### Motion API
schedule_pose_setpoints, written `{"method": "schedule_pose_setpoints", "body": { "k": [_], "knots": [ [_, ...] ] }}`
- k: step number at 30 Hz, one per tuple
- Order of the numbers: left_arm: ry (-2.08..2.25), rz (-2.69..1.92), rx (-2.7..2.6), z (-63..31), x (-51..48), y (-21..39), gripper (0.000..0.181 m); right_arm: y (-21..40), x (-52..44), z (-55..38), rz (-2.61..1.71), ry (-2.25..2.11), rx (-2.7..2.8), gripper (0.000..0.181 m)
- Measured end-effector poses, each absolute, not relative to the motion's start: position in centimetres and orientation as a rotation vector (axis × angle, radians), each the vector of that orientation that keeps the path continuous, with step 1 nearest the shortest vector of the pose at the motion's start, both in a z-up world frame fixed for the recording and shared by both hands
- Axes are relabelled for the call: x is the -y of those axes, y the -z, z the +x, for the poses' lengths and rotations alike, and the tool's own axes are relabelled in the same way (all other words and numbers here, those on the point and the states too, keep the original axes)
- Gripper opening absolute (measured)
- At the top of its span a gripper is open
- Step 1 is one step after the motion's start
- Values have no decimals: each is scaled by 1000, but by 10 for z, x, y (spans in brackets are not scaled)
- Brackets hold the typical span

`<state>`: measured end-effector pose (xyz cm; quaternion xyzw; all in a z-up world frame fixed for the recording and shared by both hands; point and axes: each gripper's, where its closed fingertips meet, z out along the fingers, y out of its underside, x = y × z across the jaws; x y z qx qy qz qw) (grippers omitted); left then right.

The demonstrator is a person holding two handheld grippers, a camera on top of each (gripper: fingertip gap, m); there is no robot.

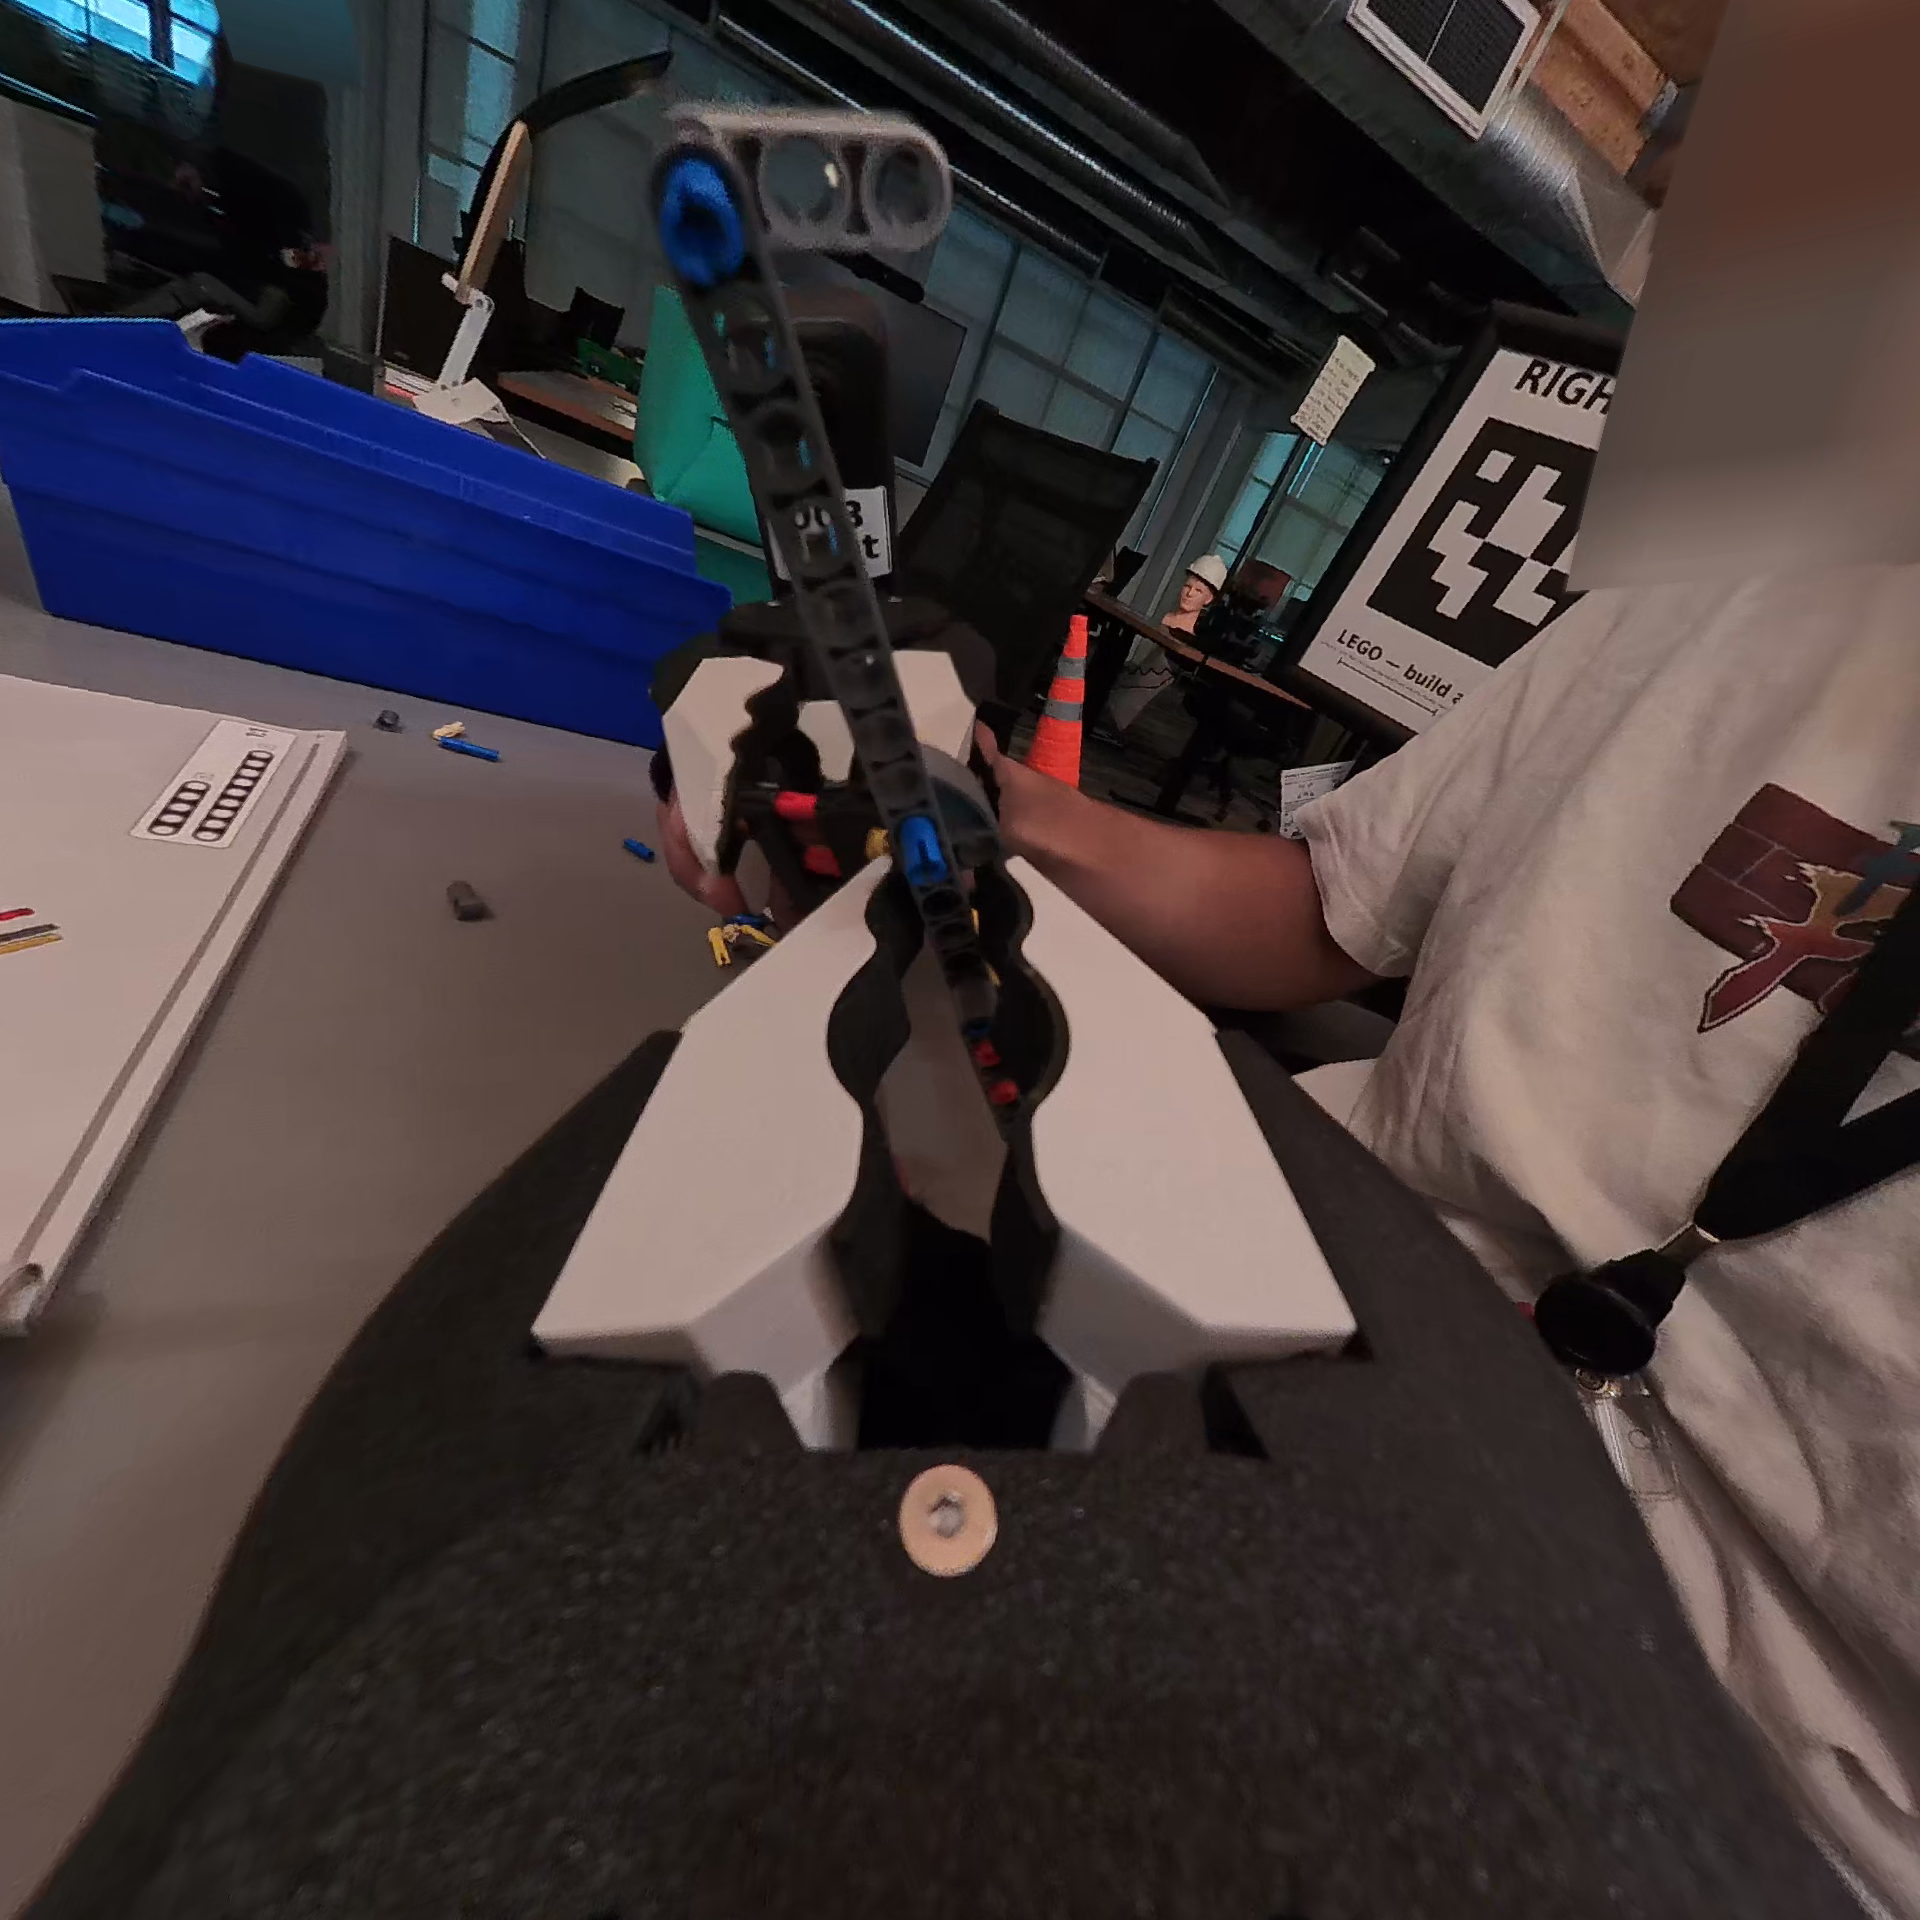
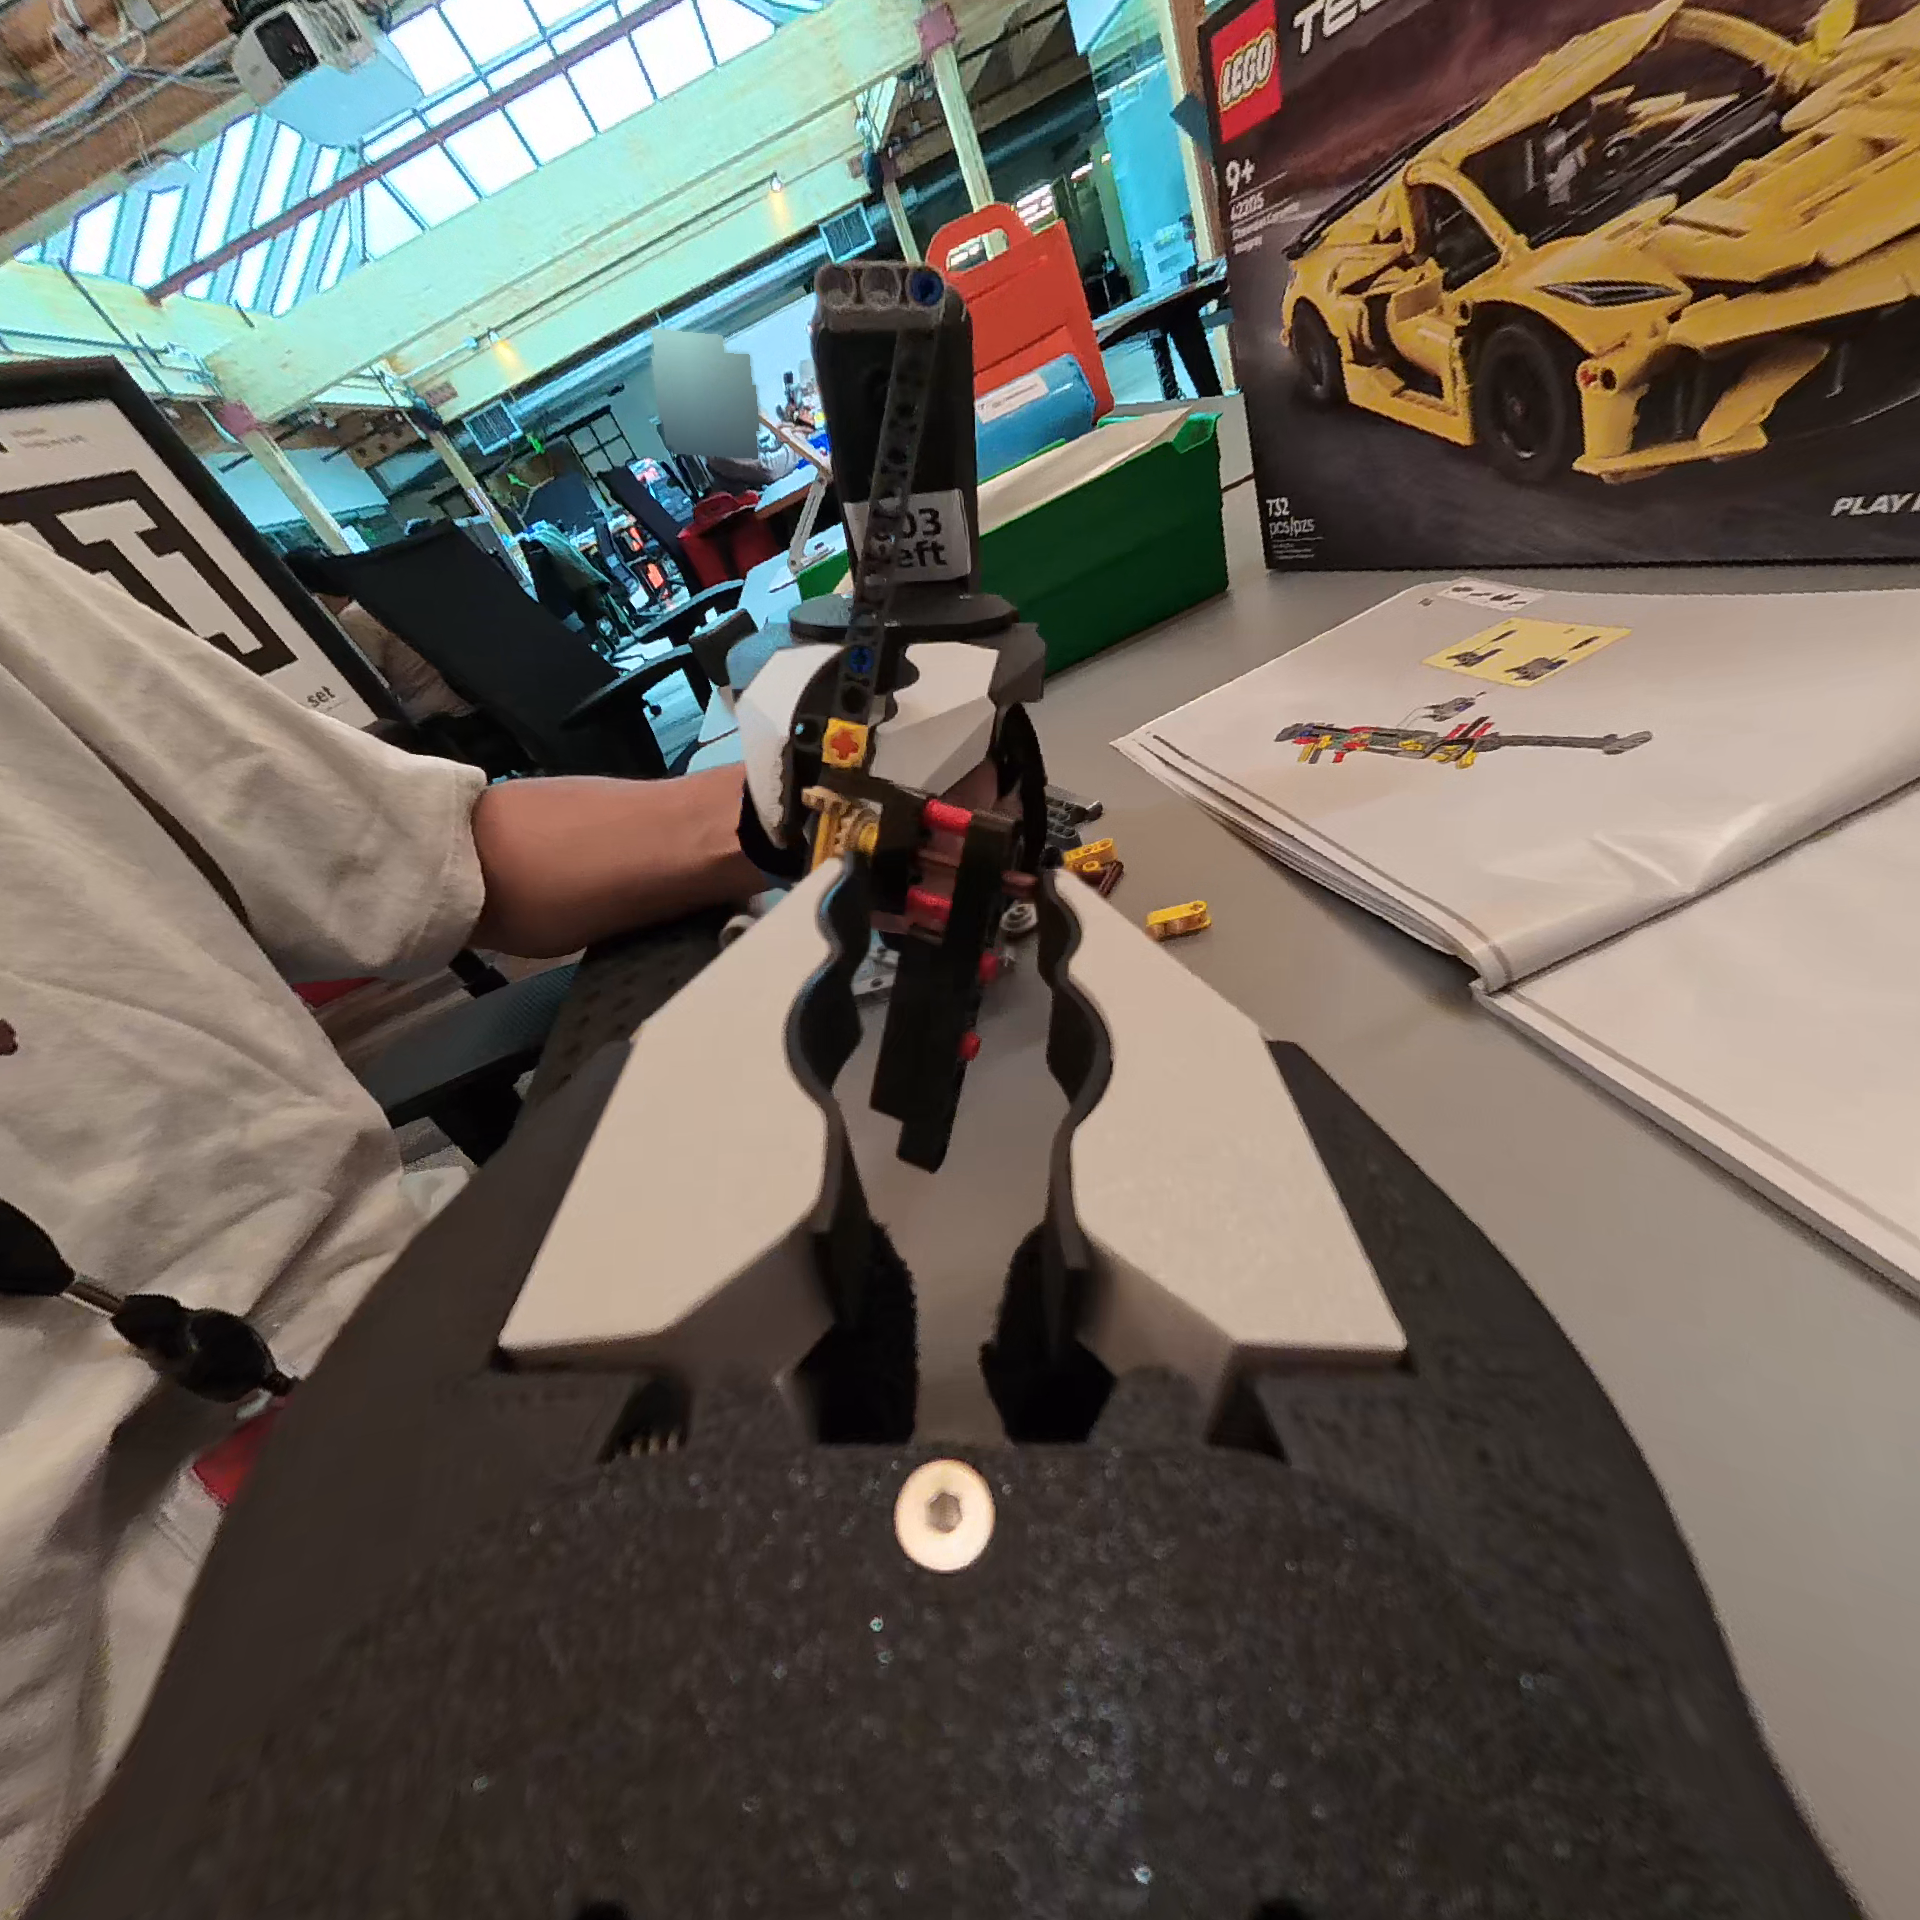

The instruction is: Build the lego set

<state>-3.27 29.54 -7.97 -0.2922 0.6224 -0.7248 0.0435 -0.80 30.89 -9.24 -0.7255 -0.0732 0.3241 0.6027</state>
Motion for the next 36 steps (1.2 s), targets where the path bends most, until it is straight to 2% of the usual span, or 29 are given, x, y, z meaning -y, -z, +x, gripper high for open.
{"method": "schedule_pose_setpoints", "body": {
  "k": [15, 17, 36],
  "knots": [
    [2088, -889, -1927, -28, -300, 89, 9, 104, -314, -4, -1722, -775, 100, 29],
    [2075, -890, -1928, -27, -301, 91, 9, 104, -314, -5, -1743, -739, 108, 24],
    [2235, -923, -1880, -29, -300, 85, 7, 100, -311, -9, -1772, -688, 106, 22]
  ]
}}
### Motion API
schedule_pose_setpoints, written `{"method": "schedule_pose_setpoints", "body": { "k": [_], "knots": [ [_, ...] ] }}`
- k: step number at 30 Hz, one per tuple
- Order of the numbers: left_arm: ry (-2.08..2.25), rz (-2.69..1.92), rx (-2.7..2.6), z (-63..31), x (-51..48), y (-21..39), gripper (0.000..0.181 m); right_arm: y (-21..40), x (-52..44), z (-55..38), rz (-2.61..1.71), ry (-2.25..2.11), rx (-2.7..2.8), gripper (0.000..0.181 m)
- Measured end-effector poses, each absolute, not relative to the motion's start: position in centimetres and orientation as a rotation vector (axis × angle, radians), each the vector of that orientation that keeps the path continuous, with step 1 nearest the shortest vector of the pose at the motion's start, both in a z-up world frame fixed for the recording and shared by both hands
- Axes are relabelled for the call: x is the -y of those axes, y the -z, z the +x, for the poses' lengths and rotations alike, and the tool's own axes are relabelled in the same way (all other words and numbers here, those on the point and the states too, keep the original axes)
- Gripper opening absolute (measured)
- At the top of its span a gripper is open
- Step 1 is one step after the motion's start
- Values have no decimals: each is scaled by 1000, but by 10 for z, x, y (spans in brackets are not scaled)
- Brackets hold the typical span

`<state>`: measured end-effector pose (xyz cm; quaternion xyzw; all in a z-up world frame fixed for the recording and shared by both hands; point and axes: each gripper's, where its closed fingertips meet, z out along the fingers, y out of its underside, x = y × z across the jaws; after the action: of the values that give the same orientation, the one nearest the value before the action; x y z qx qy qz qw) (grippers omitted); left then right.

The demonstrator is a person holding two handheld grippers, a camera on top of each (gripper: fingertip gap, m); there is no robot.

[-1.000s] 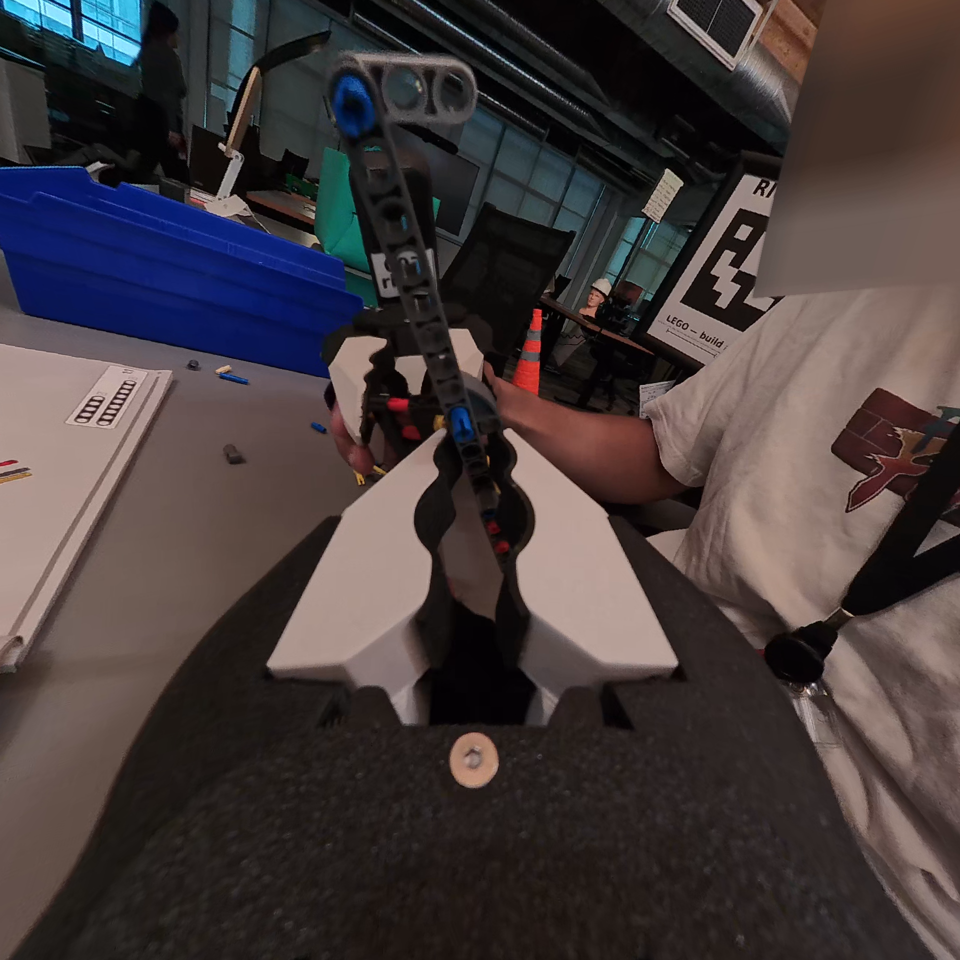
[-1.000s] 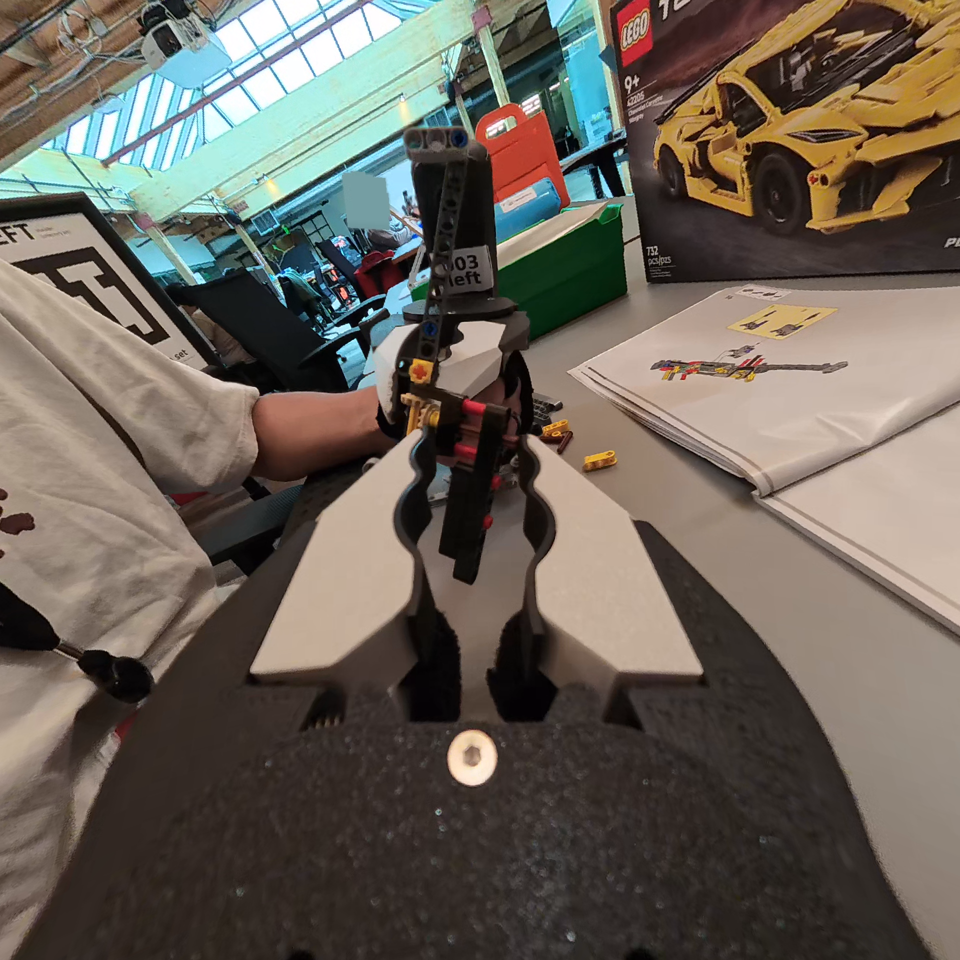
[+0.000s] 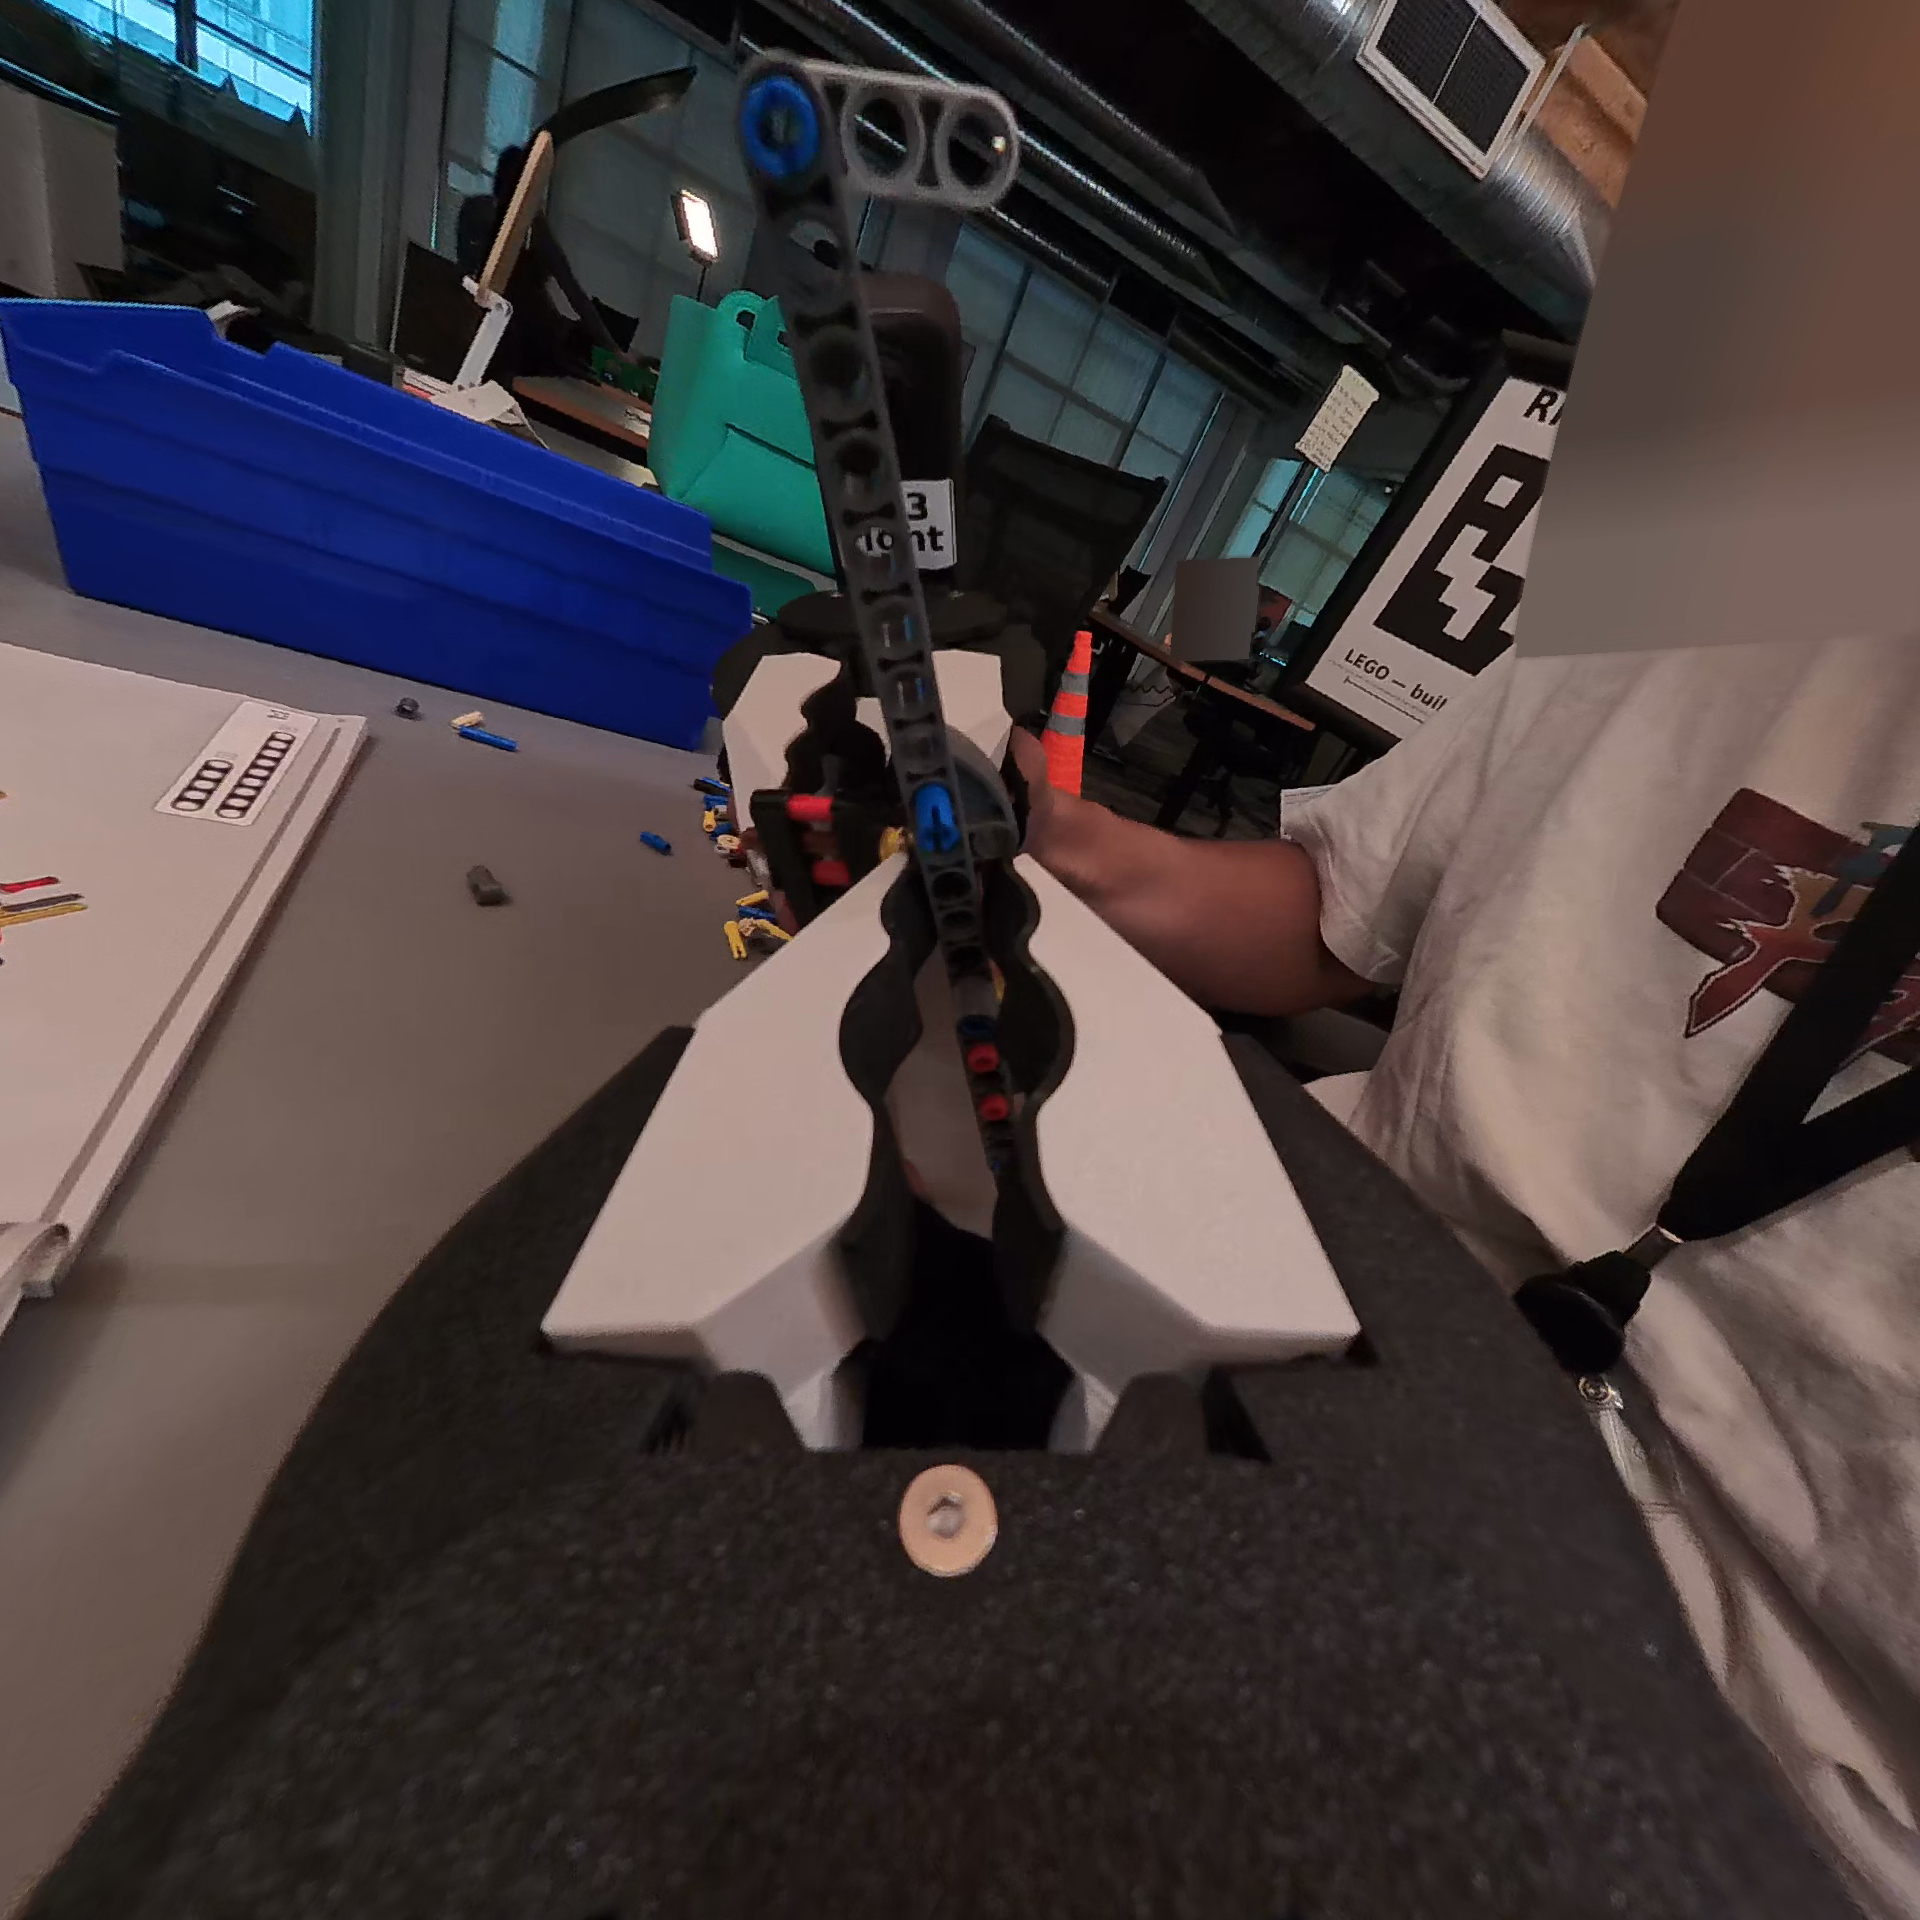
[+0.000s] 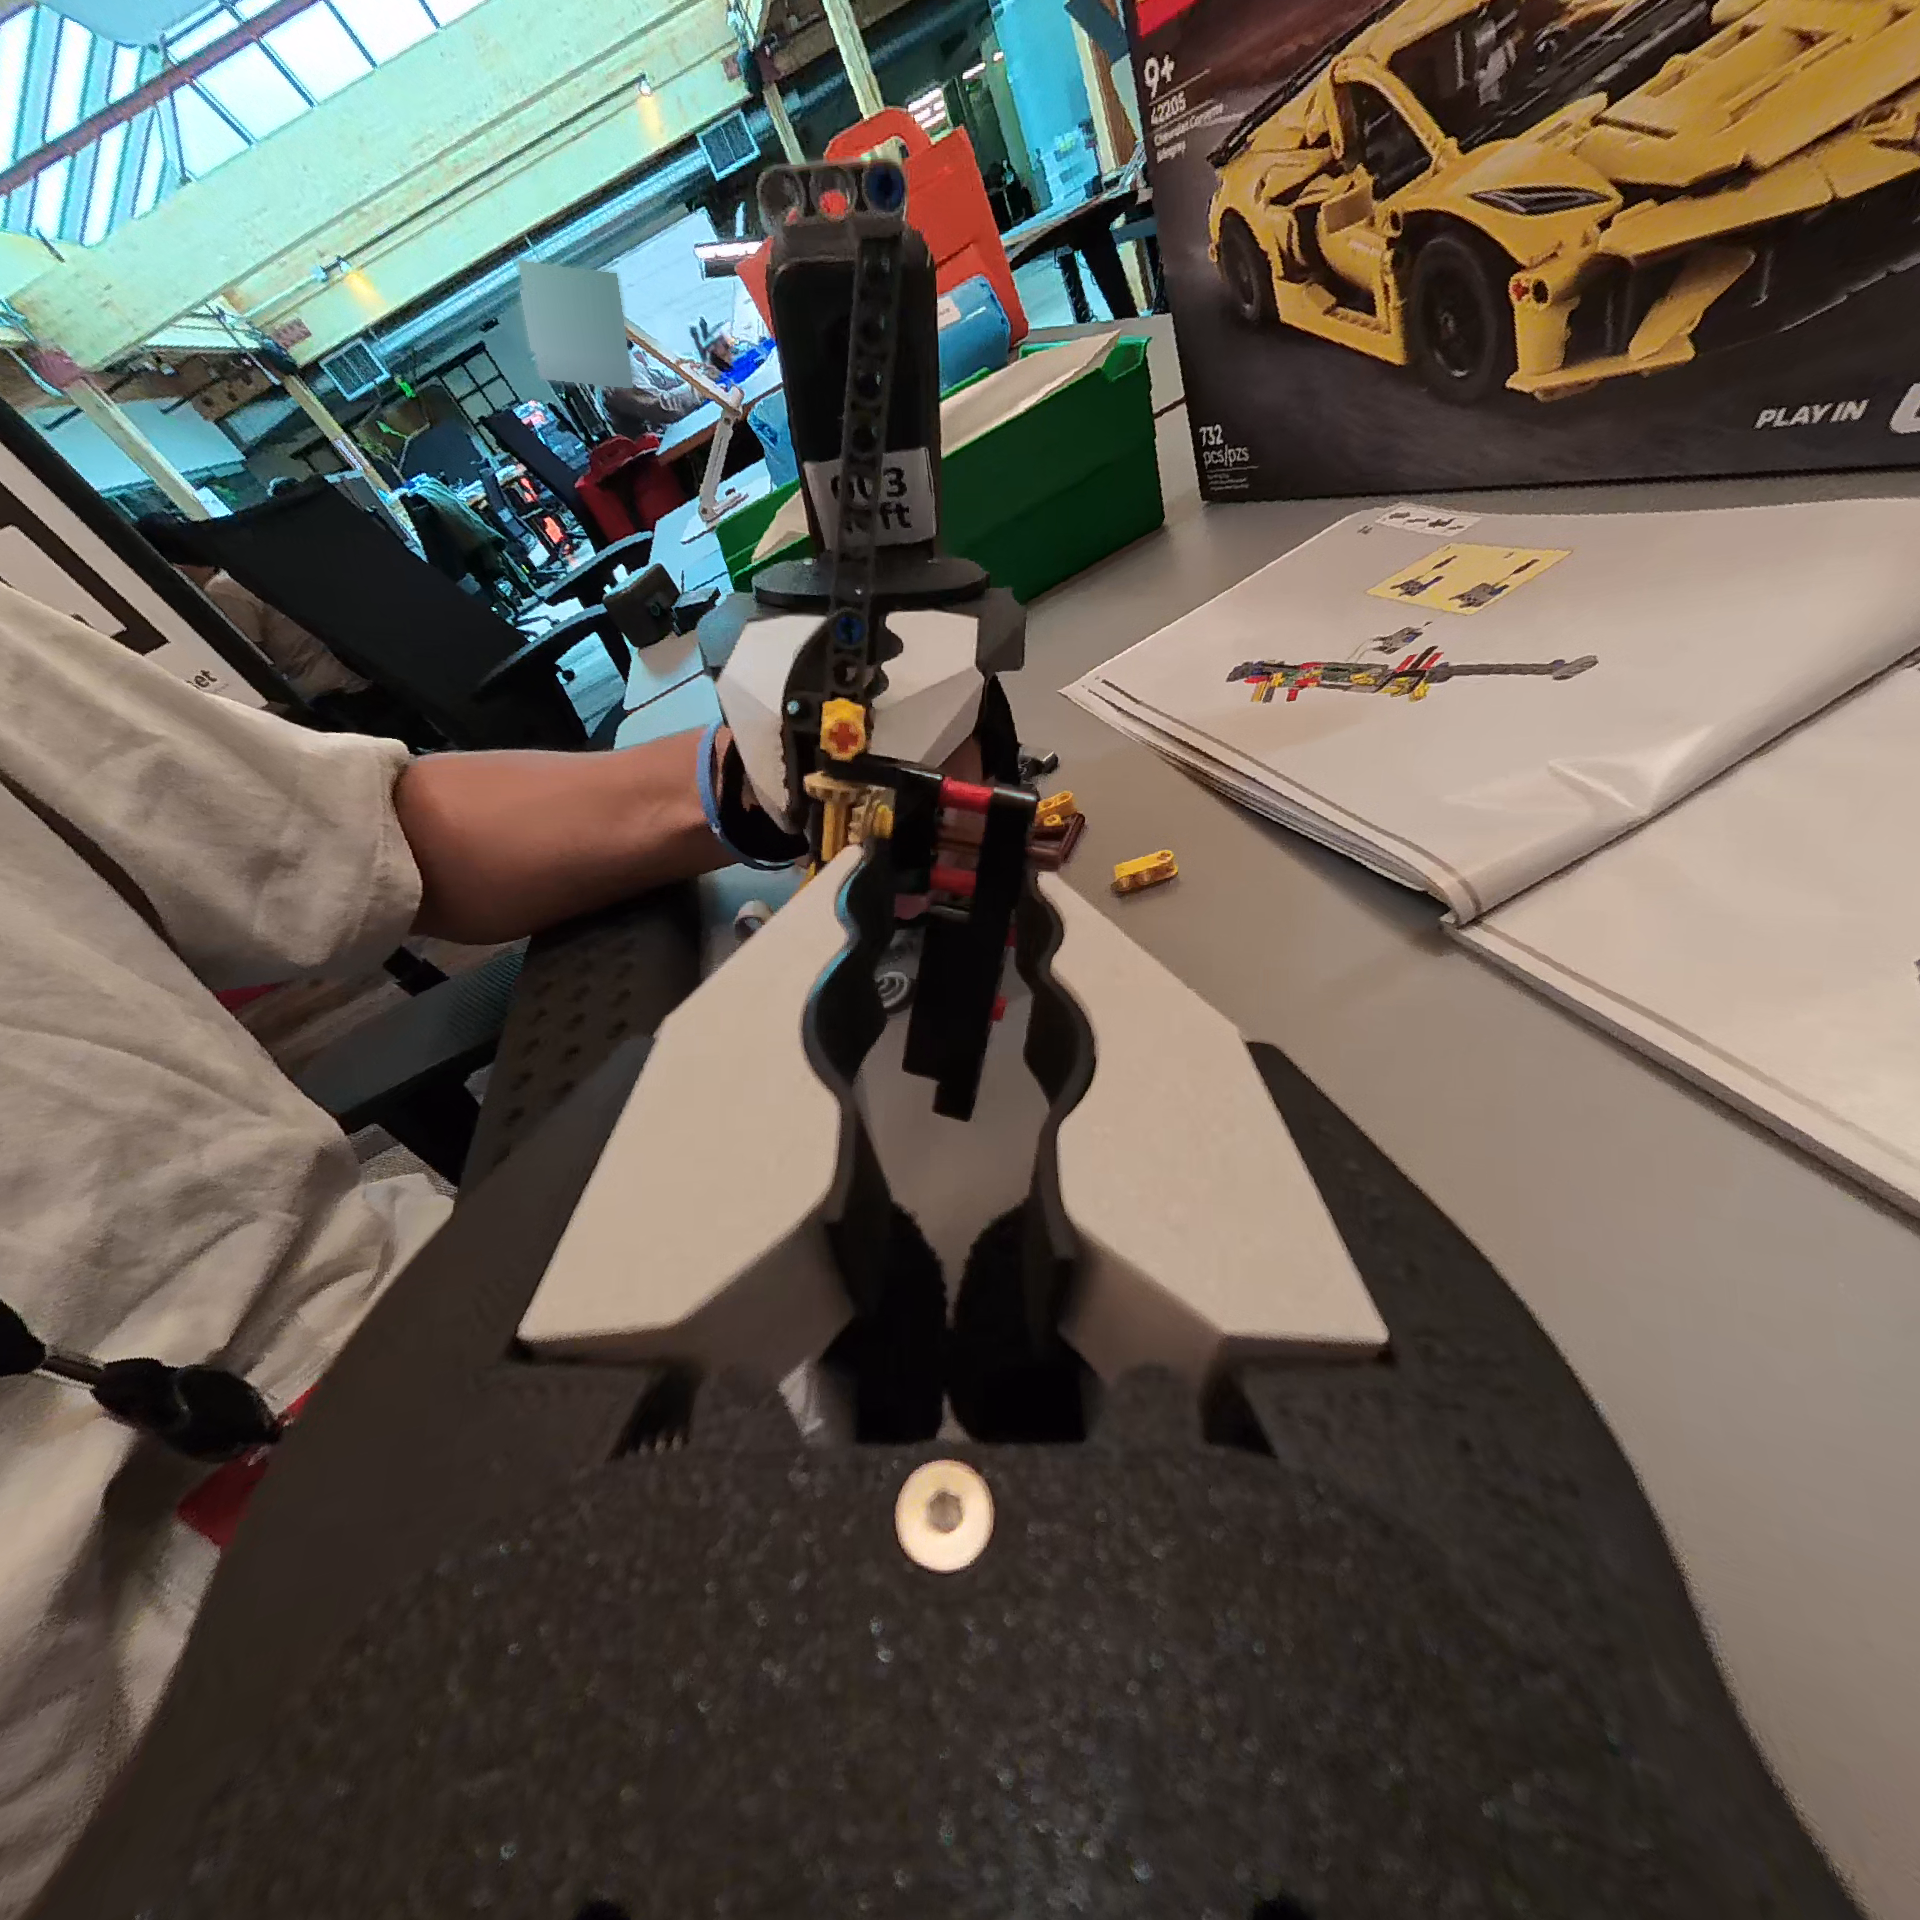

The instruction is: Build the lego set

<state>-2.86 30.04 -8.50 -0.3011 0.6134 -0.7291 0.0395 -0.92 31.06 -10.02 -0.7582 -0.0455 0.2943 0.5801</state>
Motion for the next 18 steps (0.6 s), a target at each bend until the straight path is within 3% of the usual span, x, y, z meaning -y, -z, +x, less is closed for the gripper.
{"method": "schedule_pose_setpoints", "body": {
  "k": [18],
  "knots": [
    [2243, -911, -1873, -31, -302, 80, 8, 94, -316, -4, -1721, -616, 130, 28]
  ]
}}
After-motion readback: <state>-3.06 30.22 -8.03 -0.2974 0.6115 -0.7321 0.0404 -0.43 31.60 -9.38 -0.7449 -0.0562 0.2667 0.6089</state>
